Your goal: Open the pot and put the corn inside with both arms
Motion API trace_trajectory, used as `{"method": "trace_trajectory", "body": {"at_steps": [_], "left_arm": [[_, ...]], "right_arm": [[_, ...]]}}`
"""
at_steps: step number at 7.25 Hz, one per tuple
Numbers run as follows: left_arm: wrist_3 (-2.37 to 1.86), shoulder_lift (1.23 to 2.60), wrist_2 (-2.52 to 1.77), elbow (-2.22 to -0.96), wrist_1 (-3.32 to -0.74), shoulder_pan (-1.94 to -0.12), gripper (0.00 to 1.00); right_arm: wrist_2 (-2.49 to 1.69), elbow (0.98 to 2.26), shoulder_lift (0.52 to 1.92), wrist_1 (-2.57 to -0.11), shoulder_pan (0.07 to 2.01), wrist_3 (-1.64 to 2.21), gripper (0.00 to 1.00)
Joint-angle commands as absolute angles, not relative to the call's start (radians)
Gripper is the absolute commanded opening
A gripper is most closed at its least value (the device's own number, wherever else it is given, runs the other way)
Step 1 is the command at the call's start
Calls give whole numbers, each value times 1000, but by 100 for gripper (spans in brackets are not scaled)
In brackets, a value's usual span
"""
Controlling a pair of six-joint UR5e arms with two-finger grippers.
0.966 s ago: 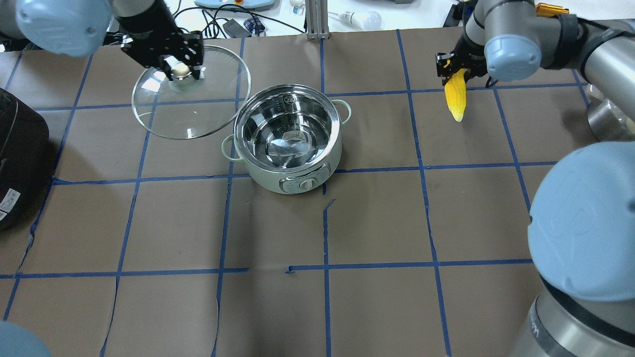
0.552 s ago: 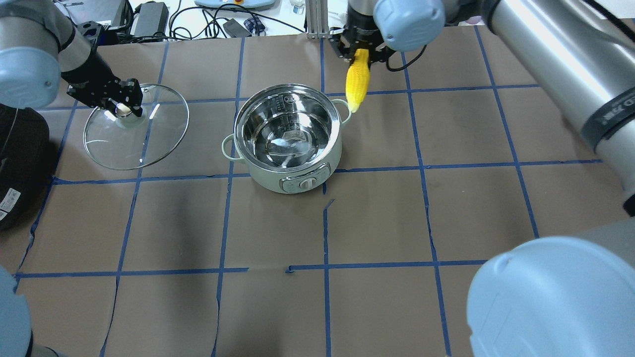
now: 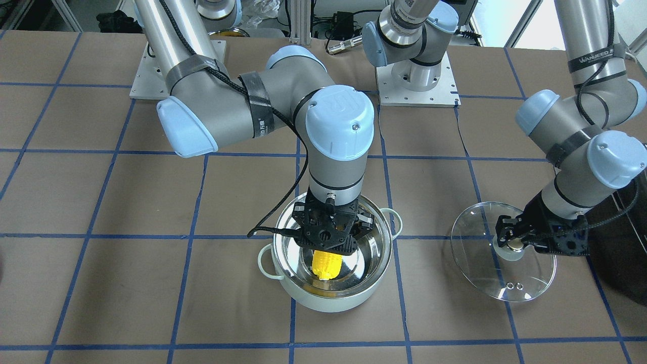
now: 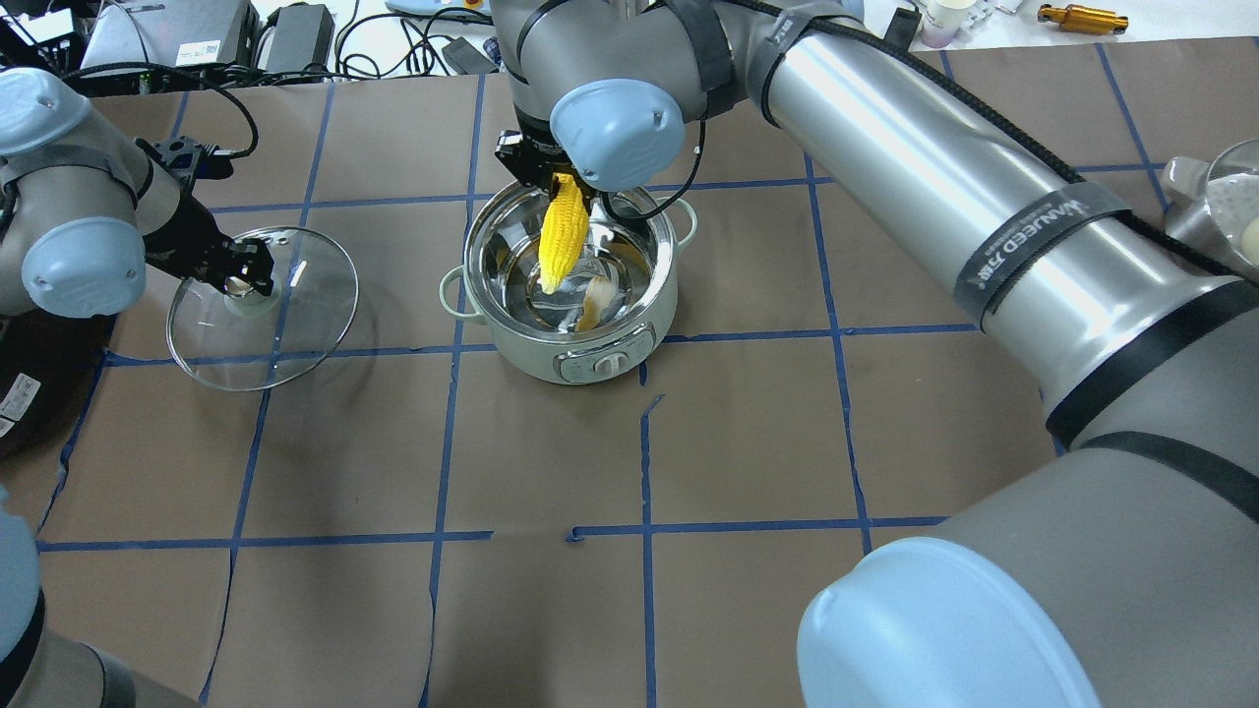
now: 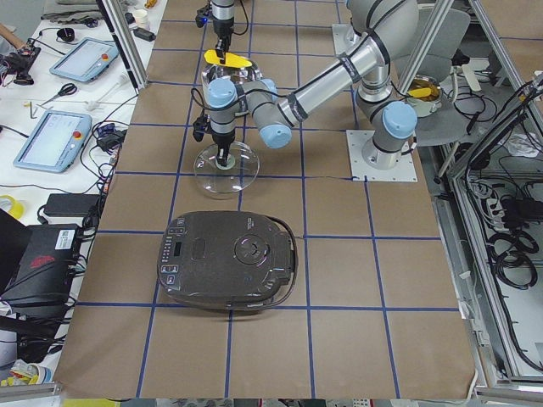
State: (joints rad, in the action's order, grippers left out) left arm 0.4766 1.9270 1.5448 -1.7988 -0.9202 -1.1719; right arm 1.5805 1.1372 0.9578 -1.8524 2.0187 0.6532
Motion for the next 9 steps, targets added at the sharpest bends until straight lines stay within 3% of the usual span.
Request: {"method": "trace_trajectory", "body": {"at_steps": [1, 4, 5, 6, 7, 8, 9], "left_arm": [[485, 1947, 1545, -1812, -908, -1143, 0], [485, 1962, 1543, -1812, -905, -1143, 0], [485, 1967, 1542, -1810, -907, -1143, 0], [485, 1971, 1542, -1812, -907, -1143, 0], [485, 1974, 1542, -1810, -907, -1143, 3], [485, 1976, 1542, -1809, -907, -1144, 10], [488, 1974, 1548, -1801, -907, -1143, 46]], "right_arm": [[1601, 1137, 921, -1868, 2040, 640, 0], [1606, 1204, 917, -1903, 2039, 600, 9], [1606, 1233, 914, -1961, 2039, 585, 18], [1618, 1244, 914, -1970, 2039, 583, 53], [1646, 1244, 914, -1968, 2039, 562, 100], [1646, 1241, 917, -1968, 2039, 554, 100], [1646, 1241, 928, -1967, 2039, 564, 100]]}}
